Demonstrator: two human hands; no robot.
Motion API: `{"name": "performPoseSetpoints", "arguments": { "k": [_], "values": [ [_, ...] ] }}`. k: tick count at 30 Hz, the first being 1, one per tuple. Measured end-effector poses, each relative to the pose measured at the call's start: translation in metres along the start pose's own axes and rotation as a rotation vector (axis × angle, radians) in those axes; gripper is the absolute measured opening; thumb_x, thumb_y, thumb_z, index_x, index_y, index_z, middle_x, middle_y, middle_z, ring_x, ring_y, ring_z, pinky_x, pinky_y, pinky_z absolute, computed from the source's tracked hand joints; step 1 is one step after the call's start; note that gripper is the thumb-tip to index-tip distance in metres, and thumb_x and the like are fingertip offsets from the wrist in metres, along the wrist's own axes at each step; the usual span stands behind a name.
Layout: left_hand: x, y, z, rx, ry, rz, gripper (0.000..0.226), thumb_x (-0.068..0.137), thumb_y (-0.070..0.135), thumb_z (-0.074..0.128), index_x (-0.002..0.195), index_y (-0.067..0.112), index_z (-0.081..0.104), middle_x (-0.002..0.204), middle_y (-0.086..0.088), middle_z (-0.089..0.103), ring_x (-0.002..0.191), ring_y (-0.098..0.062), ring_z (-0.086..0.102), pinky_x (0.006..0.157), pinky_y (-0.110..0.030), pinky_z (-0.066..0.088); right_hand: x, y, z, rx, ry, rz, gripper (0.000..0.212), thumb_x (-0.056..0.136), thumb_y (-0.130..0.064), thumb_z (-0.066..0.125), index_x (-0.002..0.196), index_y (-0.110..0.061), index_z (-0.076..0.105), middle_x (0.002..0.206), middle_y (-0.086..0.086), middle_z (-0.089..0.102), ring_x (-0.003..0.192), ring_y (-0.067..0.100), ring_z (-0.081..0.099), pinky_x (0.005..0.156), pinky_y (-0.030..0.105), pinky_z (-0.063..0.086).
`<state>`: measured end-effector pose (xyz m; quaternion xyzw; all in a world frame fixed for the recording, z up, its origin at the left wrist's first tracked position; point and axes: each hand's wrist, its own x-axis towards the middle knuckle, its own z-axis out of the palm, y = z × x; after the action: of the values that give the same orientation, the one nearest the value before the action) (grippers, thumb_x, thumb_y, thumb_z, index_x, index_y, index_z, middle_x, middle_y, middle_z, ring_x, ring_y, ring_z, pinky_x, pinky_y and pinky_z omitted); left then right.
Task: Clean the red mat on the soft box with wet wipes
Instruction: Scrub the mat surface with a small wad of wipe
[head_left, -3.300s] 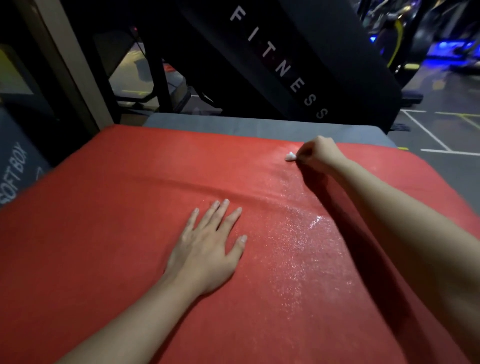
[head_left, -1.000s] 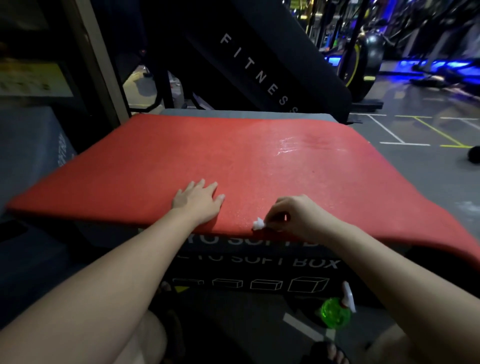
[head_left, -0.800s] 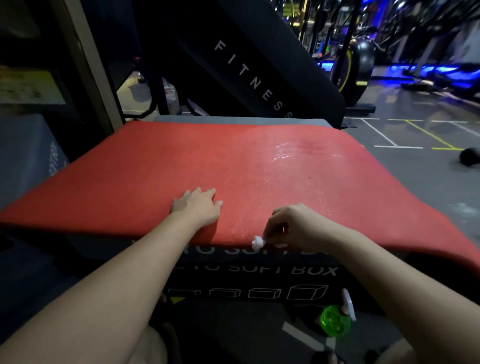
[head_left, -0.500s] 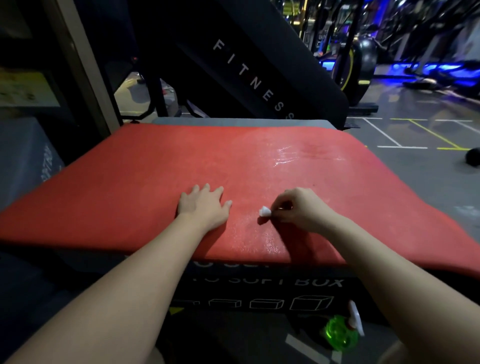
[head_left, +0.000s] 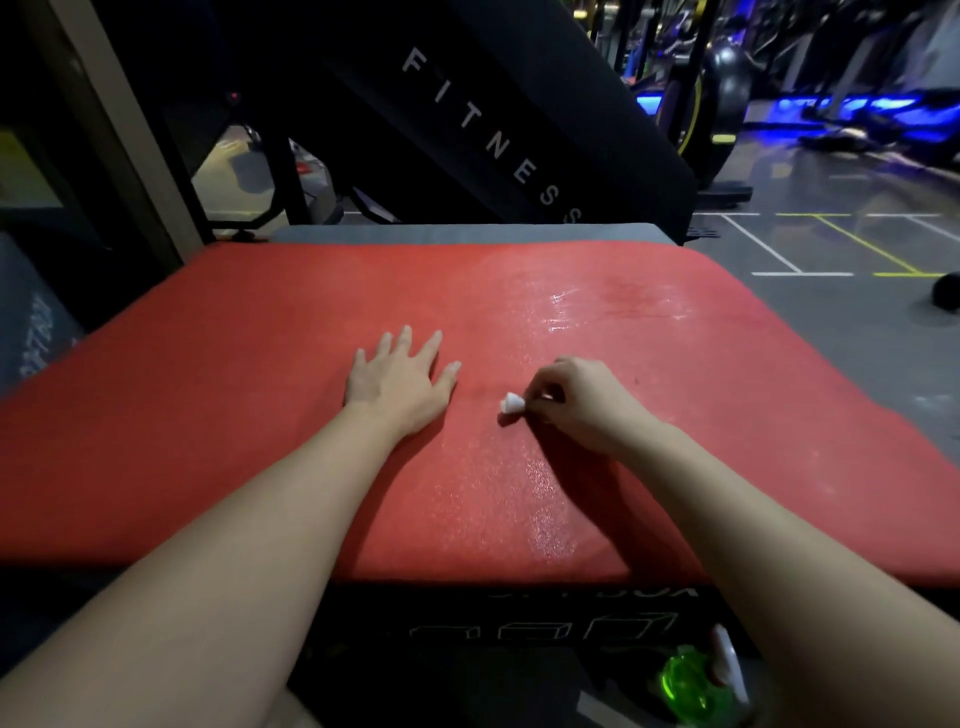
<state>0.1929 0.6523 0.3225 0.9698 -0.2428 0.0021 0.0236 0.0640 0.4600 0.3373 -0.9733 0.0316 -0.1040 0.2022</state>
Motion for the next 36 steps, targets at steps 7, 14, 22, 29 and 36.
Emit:
{"name": "performPoseSetpoints", "arguments": {
  "k": [7, 14, 22, 29, 36],
  "values": [
    [0.032, 0.004, 0.003, -0.075, -0.021, -0.011, 0.071, 0.099, 0.072, 0.017, 0.162, 0.039, 0.013, 0.171, -0.006, 0.008, 0.157, -0.028, 0.009, 0.126, -0.052, 0.011, -0.007, 0.003, -0.026, 0.174, -0.413, -0.048, 0.010, 0.080, -0.039, 0.077, 0.086, -0.031, 0.075, 0.078, -0.004, 0.071, 0.070, 0.008, 0.065, 0.064, 0.027, 0.048],
    [0.056, 0.005, 0.020, -0.083, -0.022, -0.010, 0.075, 0.096, 0.076, 0.016, 0.162, 0.039, 0.011, 0.172, -0.003, 0.002, 0.158, -0.024, 0.000, 0.126, -0.053, 0.001, 0.029, 0.030, -0.007, 0.019, 0.012, -0.015, 0.006, 0.087, -0.024, 0.071, 0.089, -0.021, 0.075, 0.086, -0.003, 0.058, 0.080, 0.016, 0.054, 0.066, 0.024, 0.031],
    [0.061, 0.006, 0.030, -0.058, -0.019, -0.001, 0.075, 0.097, 0.073, 0.012, 0.163, 0.038, 0.006, 0.172, -0.002, -0.001, 0.158, -0.021, -0.005, 0.125, -0.056, -0.003, 0.025, 0.021, -0.035, -0.021, -0.412, -0.123, 0.012, 0.080, -0.024, 0.076, 0.091, -0.029, 0.077, 0.086, -0.011, 0.069, 0.077, 0.004, 0.061, 0.065, 0.014, 0.044],
    [0.057, 0.007, 0.030, -0.060, 0.004, 0.007, 0.075, 0.098, 0.072, 0.012, 0.163, 0.035, 0.008, 0.172, -0.004, 0.001, 0.158, -0.022, -0.004, 0.125, -0.057, -0.002, 0.060, 0.042, 0.001, 0.075, 0.035, 0.077, 0.007, 0.085, -0.018, 0.072, 0.092, -0.017, 0.074, 0.088, 0.001, 0.062, 0.079, 0.015, 0.054, 0.063, 0.022, 0.030],
    [0.057, 0.006, 0.030, -0.072, 0.002, 0.023, 0.075, 0.098, 0.070, 0.011, 0.163, 0.033, 0.006, 0.172, -0.005, 0.000, 0.158, -0.023, -0.005, 0.125, -0.058, -0.002, 0.085, 0.038, -0.041, 0.093, -0.496, 0.025, 0.004, 0.082, -0.025, 0.076, 0.086, -0.022, 0.075, 0.066, -0.002, 0.071, 0.058, 0.004, 0.060, 0.060, 0.026, 0.046]
  ]
}}
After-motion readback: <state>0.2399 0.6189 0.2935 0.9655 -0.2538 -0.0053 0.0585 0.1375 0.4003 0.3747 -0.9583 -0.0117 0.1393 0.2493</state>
